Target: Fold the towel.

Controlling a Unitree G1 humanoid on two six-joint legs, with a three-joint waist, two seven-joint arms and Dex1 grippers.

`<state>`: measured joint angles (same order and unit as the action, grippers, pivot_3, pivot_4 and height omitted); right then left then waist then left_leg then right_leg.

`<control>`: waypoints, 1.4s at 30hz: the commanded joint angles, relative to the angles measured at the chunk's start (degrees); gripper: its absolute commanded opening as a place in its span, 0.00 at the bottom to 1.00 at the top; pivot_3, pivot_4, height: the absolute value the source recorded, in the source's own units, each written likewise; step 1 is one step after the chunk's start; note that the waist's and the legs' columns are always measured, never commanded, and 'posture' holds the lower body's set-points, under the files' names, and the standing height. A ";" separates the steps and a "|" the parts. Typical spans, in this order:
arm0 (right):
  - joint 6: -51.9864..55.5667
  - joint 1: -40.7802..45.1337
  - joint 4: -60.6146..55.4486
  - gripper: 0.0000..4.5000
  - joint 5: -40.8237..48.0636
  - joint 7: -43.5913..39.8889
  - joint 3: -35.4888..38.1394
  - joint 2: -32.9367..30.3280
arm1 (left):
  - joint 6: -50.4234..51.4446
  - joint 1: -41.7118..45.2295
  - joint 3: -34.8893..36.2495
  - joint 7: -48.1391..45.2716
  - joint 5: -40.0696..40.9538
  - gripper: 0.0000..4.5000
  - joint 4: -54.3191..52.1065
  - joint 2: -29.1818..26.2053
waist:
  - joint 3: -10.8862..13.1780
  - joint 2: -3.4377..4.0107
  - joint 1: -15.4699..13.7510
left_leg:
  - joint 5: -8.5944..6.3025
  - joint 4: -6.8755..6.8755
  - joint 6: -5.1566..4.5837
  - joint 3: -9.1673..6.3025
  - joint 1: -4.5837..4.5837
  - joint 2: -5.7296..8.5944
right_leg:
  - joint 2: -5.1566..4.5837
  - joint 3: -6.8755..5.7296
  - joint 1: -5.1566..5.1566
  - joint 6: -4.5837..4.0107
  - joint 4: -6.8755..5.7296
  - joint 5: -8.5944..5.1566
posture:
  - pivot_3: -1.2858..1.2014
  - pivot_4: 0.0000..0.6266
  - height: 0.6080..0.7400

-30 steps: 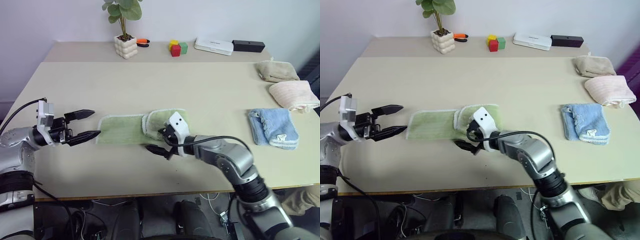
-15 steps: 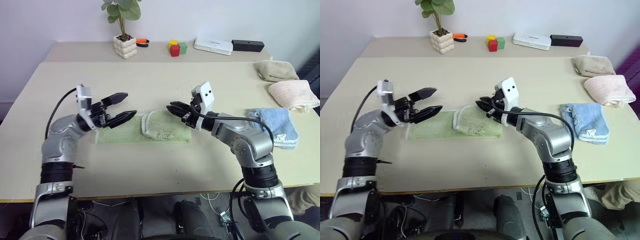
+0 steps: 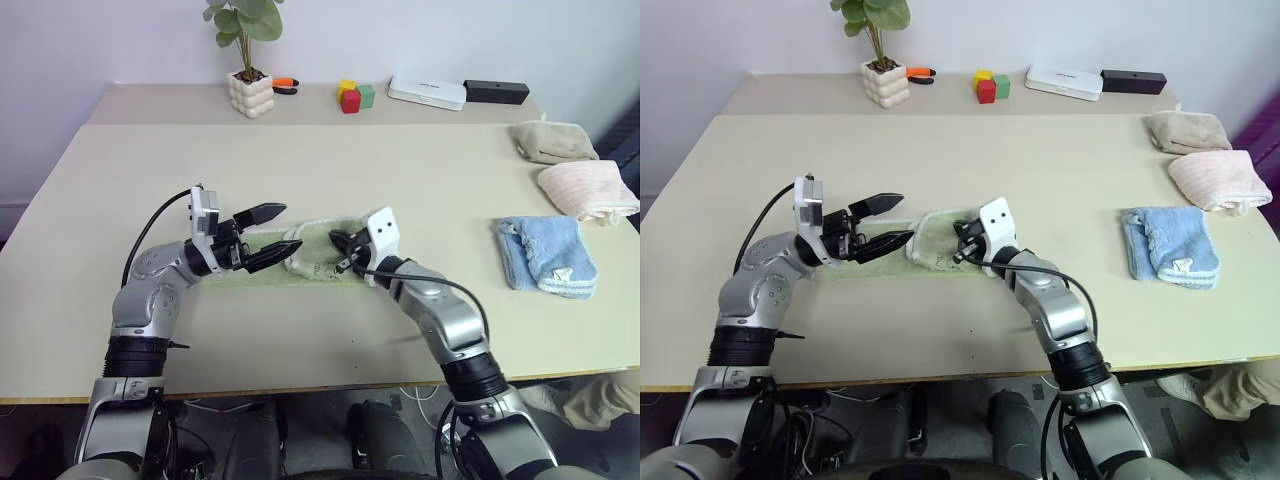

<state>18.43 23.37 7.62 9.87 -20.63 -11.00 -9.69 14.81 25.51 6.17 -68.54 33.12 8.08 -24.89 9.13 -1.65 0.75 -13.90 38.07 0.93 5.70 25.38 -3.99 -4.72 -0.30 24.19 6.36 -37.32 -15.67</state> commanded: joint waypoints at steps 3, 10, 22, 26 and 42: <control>-7.35 0.61 6.12 0.06 -0.31 -2.96 1.72 0.71 | 1.29 -3.35 1.11 0.50 1.73 1.00 -4.66 -1.20 | -0.01 0.00 0.09 | 0.00 -0.01 0.00 0.00 -0.05 0.00 | 0.00 0.00 -0.05 0.00 0.00 0.00 | 0.52 0.24 0.96; -8.31 -0.20 2.53 0.73 0.91 -8.33 0.76 0.92 | 1.19 -5.75 2.00 1.28 2.03 1.00 -5.59 -1.88 | -0.01 0.00 0.07 | 0.00 -0.01 0.00 -0.03 -0.06 -0.01 | 0.00 0.00 -0.08 0.00 -0.01 0.00 | 0.52 0.24 0.96; -2.49 0.52 -7.75 0.97 5.38 -13.84 2.24 -0.05 | 3.88 -6.33 2.72 1.70 3.29 1.00 -6.31 -2.88 | 0.02 0.05 0.07 | 0.00 -0.01 0.00 -0.03 -0.04 -0.01 | 0.00 0.00 -0.06 0.00 -0.01 0.00 | 0.52 0.24 0.96; -0.62 2.83 -13.66 0.97 7.80 -17.71 4.89 -4.92 | 19.07 -8.82 7.52 12.04 12.62 1.00 -13.88 -4.39 | 0.06 0.06 0.05 | 0.00 -0.01 0.00 -0.05 -0.02 -0.01 | -0.01 0.00 -0.04 0.00 -0.01 0.00 | 0.52 0.24 0.96; -2.74 -0.64 -18.37 0.97 11.93 -30.55 5.60 -14.43 | 37.04 -29.88 26.43 58.45 52.62 1.00 -29.70 2.33 | 0.05 0.05 0.15 | 0.00 -0.02 0.01 -0.40 -0.18 0.02 | -0.06 -0.02 -0.24 -0.02 0.03 -0.01 | 0.52 0.24 0.96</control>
<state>16.97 21.89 -9.20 21.46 -51.35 -5.09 -24.78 51.77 -3.25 31.30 -12.05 81.36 -18.35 -22.34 9.18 -1.60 0.91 -13.90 38.05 0.94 5.30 25.21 -3.98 -4.77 -0.32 23.96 6.34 -37.29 -15.68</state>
